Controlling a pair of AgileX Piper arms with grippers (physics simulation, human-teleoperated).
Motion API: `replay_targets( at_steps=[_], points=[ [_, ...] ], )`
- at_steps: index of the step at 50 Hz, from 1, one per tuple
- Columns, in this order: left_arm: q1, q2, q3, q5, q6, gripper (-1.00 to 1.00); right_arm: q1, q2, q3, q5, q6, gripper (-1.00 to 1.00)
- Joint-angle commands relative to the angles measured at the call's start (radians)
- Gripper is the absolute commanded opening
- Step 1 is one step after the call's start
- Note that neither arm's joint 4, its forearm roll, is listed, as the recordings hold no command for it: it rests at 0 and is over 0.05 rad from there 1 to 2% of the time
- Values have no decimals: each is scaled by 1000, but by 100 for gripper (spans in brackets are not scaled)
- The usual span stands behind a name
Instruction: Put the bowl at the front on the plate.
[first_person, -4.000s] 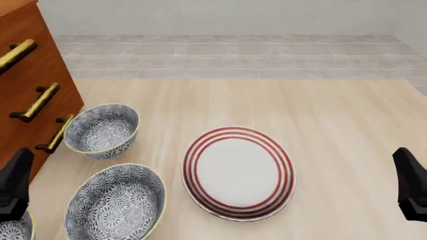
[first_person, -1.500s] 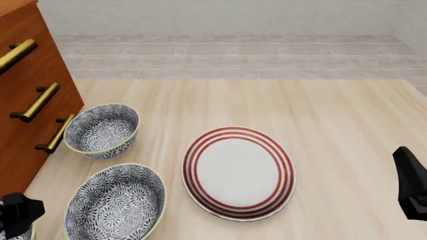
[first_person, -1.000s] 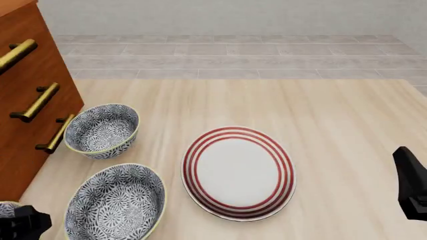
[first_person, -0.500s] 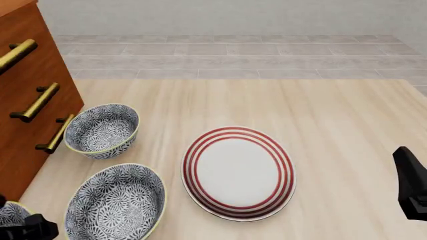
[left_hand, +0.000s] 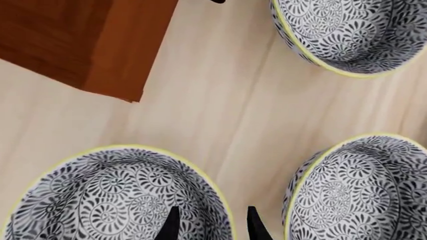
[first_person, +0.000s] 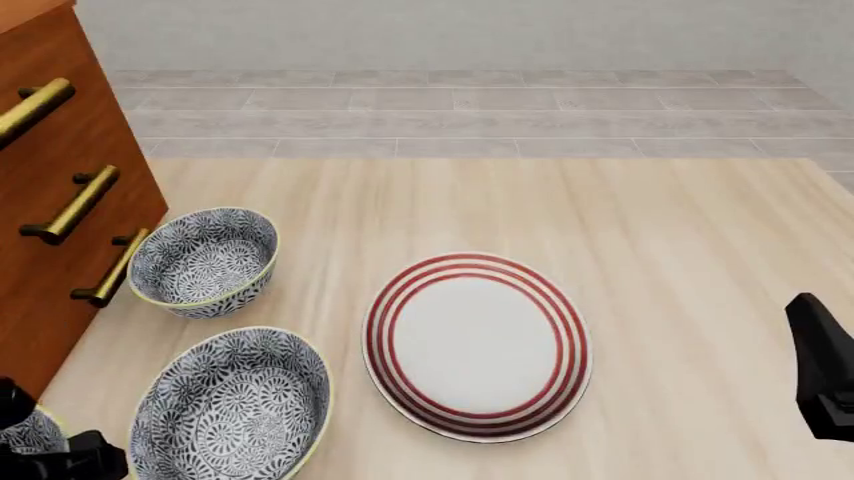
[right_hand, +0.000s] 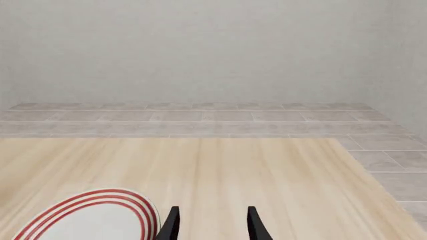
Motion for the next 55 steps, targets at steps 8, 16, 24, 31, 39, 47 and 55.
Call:
replay_targets(
  at_steps=[8, 16, 24, 31, 39, 47, 55],
  points=[
    [-8, 53, 38, -90, -18, -100, 0, -1, 3, -2, 0, 100],
    [-35, -6, 23, -37, -42, -100, 0, -1, 3, -2, 0, 100],
    [-75, -78, -2, 32, -72, -100, 0, -1, 3, -2, 0, 100],
    [-88, -99, -52, 73, -83, -100, 0, -1, 3, -2, 0, 100],
    [-107, -128, -84, 112, -99, -100, 0, -1, 3, -2, 0, 100],
    [-118, -150, -128, 165, -106, -100, 0, -1, 3, -2, 0, 100],
    [-133, -163, -130, 161, -116, -100, 0, -1, 3, -2, 0, 100]
  ],
)
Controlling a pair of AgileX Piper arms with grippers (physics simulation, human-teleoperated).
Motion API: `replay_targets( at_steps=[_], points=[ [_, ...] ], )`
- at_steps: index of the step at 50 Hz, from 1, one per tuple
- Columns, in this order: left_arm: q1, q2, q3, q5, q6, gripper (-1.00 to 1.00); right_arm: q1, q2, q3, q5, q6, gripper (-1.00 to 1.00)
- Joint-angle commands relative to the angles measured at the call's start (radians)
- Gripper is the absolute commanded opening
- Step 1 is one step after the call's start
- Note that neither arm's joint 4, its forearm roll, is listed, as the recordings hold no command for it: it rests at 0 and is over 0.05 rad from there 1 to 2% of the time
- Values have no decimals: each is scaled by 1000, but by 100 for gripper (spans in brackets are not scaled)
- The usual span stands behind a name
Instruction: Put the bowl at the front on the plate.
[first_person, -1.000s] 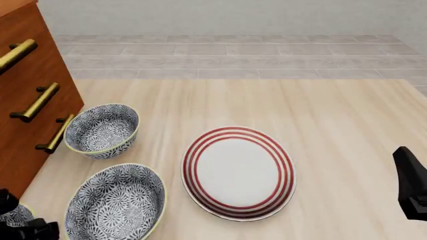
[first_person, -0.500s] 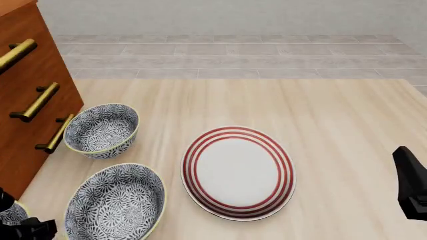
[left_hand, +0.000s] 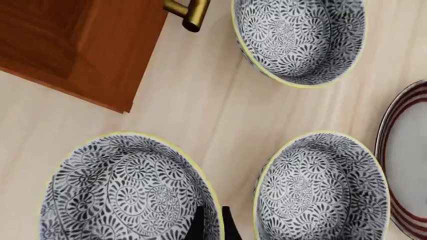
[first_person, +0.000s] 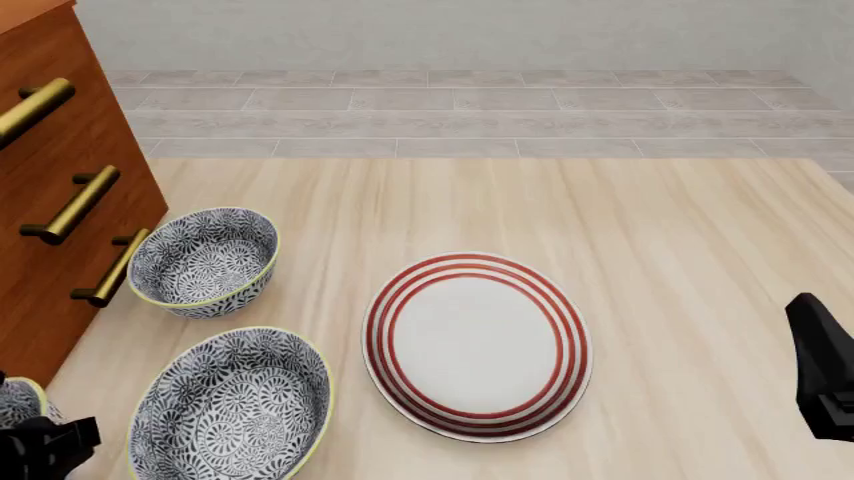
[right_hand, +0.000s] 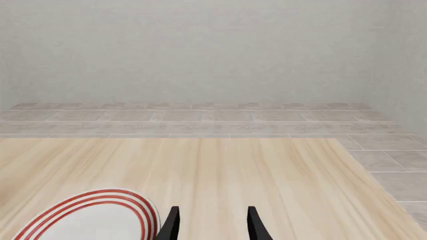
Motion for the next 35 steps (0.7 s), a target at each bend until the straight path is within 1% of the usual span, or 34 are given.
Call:
replay_targets(
  at_steps=[1, 3, 5, 7, 13, 35],
  points=[
    [-26, -23, -16, 9, 1, -100, 0, -1, 3, -2, 0, 100],
    [-30, -24, -32, 11, -1, -100, 0, -1, 3, -2, 0, 100],
    [-31, -22, -66, 40, -1, -100, 0, -1, 3, -2, 0, 100],
    [-35, -19, -43, 13, -6, -100, 0, -2, 3, -2, 0, 100],
    [-44, -6, -62, -2, -4, -100, 0, -1, 3, -2, 0, 100],
    [-74, -3, -119, 11, -17, -100, 0, -1, 3, -2, 0, 100]
  ],
)
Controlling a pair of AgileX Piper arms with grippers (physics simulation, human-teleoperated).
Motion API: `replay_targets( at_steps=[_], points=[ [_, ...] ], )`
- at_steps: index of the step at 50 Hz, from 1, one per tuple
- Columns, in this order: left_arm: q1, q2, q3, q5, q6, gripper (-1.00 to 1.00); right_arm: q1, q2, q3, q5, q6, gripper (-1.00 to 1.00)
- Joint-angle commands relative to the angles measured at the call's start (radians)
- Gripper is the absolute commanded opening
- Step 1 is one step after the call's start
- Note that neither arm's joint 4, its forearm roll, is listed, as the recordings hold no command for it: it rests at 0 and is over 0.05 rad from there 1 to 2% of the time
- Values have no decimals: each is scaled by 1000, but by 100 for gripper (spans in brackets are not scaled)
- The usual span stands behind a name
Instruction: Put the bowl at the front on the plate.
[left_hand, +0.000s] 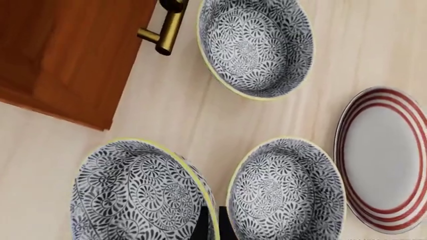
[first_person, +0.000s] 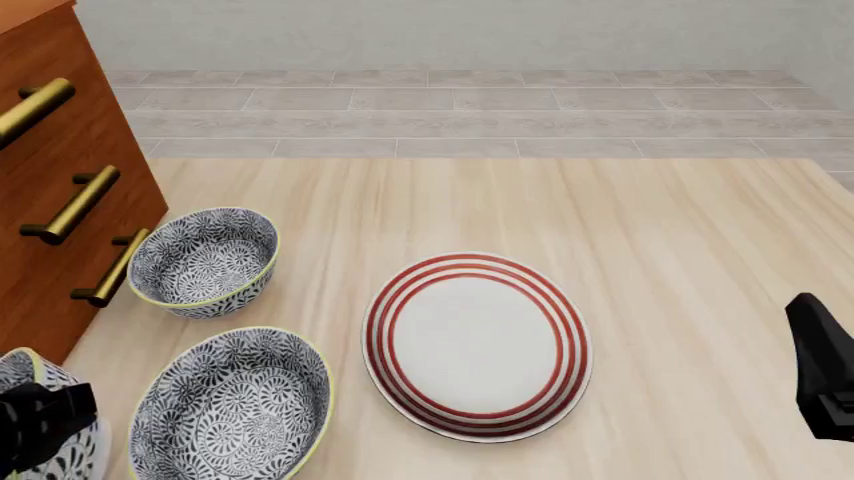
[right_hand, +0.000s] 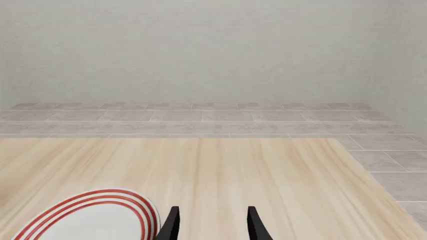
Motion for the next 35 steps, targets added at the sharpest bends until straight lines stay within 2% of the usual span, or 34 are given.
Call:
replay_targets(
  at_steps=[1, 9, 11, 12, 16, 18, 23, 26, 35],
  points=[
    [-17, 2, -36, 5, -1, -100, 0, -1, 3, -2, 0, 100],
    [-29, 11, -53, -1, -4, -100, 0, -1, 3, -2, 0, 100],
    [-35, 8, -84, 30, -11, -100, 0, -1, 3, -2, 0, 100],
    [-39, 12, -63, 3, -16, -100, 0, -1, 3, -2, 0, 100],
    [-50, 15, -108, 37, -20, -100, 0, -1, 3, -2, 0, 100],
    [-53, 23, -91, 7, -22, -100, 0, -1, 3, -2, 0, 100],
    [-67, 25, -123, 29, -33, -100, 0, -1, 3, -2, 0, 100],
    [-74, 27, -105, 7, -37, -100, 0, -1, 3, -2, 0, 100],
    [-100, 39, -127, 0, -52, -100, 0, -1, 3, -2, 0, 100]
  ],
)
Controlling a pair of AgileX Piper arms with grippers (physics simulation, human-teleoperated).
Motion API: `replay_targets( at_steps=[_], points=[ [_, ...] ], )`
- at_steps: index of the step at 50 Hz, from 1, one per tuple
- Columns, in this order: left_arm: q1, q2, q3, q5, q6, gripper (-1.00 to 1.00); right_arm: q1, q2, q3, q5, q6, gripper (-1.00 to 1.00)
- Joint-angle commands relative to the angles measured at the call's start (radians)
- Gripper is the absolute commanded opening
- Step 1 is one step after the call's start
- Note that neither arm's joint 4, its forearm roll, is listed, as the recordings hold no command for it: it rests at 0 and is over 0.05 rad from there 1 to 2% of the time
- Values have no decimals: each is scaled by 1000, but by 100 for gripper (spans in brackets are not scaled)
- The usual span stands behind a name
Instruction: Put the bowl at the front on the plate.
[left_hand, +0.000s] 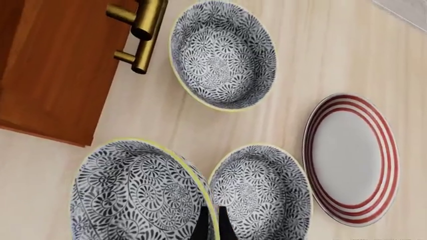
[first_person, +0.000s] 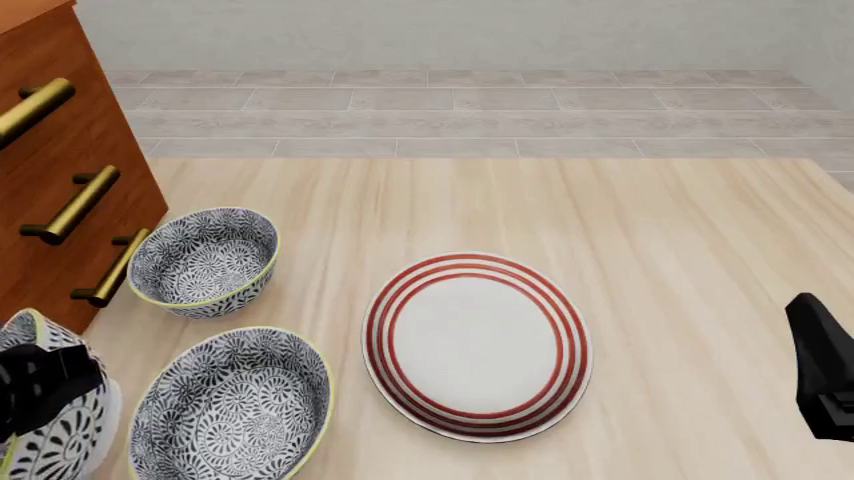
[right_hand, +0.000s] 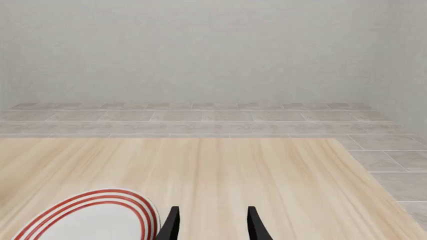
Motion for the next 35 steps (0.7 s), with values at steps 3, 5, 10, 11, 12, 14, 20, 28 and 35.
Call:
replay_targets(
  at_steps=[3, 5, 10, 11, 12, 14, 20, 28, 35],
  points=[
    [-39, 6, -27, -8, -23, -100, 0, -1, 3, -2, 0, 100],
    [-45, 7, -32, -6, -27, -100, 0, -1, 3, -2, 0, 100],
    [-54, 8, -45, 5, -30, -100, 0, -1, 3, -2, 0, 100],
    [-54, 10, -49, 8, -24, -100, 0, -1, 3, -2, 0, 100],
    [-54, 10, -53, 12, -24, -100, 0, -1, 3, -2, 0, 100],
    [-55, 11, -62, 19, -22, -100, 0, -1, 3, -2, 0, 100],
    [-60, 13, -86, 33, -31, -100, 0, -1, 3, -2, 0, 100],
    [-83, 12, -110, 49, -43, -100, 0, -1, 3, -2, 0, 100],
    [-102, 15, -139, 60, -52, -100, 0, -1, 3, -2, 0, 100]
  ],
)
